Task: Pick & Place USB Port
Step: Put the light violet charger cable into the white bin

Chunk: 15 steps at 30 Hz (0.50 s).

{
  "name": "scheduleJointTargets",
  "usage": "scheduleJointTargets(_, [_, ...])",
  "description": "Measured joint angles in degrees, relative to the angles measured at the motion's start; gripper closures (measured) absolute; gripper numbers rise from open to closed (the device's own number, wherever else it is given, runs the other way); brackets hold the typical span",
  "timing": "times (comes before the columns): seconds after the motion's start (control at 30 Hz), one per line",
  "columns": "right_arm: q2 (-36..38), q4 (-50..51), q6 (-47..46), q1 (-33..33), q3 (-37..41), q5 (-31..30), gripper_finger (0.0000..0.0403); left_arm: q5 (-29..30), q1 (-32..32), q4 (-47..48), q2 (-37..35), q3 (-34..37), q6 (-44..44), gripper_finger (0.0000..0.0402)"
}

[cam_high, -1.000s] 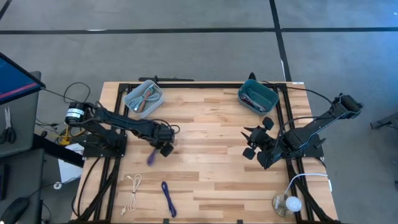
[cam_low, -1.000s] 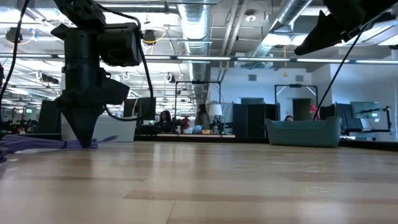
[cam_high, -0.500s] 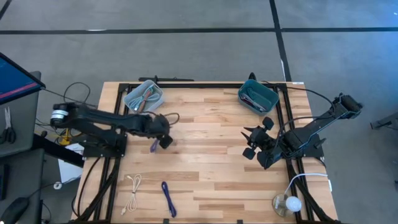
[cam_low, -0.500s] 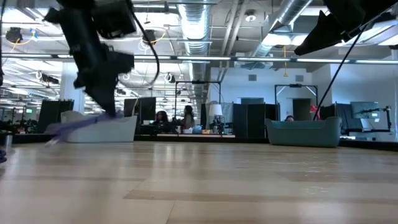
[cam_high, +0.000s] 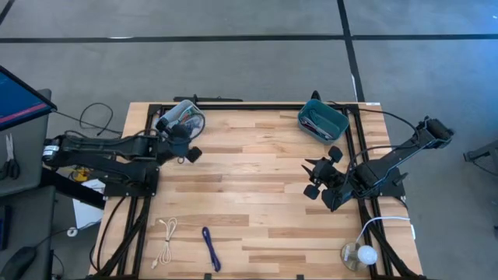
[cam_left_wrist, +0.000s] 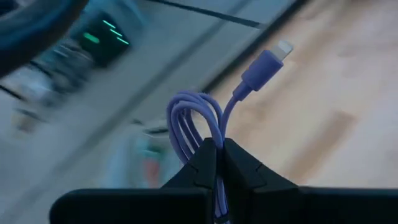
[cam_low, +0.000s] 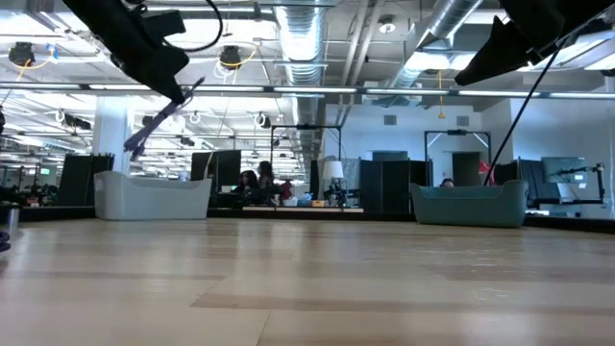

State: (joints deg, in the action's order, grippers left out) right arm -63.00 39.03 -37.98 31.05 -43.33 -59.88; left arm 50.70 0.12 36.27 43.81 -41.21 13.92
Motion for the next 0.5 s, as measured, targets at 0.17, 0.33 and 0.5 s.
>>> scheduleJointTargets(0.17, [0.0, 0.0, 0.0, 0.0, 0.0, 0.0, 0.0305, 9.6, 1.0, -0.3, -0.3, 0.0, -7.3, 0.0393])
scheduleJointTargets(0.33, [0.0, 0.0, 0.0, 0.0, 0.0, 0.0, 0.0305, 10.1, 6.6, -0.3, -0.3, 0.0, -9.3, 0.0393])
scheduleJointTargets(0.5, [0.0, 0.0, 0.0, 0.0, 0.0, 0.0, 0.0305, 6.5, 14.6, -0.3, -0.3, 0.0, -12.7, 0.0393])
